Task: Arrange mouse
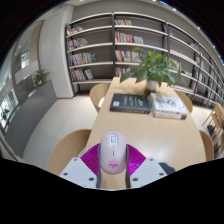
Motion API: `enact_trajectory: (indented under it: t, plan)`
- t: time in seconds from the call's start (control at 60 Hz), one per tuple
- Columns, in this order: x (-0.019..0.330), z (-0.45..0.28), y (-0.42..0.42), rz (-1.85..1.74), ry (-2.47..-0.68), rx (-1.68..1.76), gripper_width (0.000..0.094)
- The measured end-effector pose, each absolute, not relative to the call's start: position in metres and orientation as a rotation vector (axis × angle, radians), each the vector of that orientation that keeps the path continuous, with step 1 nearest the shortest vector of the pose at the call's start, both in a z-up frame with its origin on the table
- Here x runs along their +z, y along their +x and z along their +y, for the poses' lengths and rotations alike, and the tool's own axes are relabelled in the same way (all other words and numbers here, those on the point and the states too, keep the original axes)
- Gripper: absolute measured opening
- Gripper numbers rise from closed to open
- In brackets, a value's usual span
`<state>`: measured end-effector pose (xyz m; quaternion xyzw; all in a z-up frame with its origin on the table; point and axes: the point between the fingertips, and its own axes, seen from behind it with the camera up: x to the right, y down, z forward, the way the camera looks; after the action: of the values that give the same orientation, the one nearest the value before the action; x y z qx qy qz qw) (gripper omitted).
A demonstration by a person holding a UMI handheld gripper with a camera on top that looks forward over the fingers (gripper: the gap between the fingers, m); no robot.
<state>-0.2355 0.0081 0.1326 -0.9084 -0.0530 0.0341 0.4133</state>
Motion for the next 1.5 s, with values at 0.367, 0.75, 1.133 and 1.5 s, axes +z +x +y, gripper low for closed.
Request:
enact_trajectory:
  t: [0.367,0.75,1.133,1.5]
  plan:
    - [0.233,-0.021,-0.071,-0.056,-2.123,-0.006,0.0328]
    - [0.002,-0.084,-0.055,-0.036,-2.485,0.037,0.0333]
    - [-0.009,-0.083,-0.055,-0.048,-2.508,0.003,0.0718]
    - [0.172,-0.108,-0.038,0.013,-2.263,0.017,0.0708]
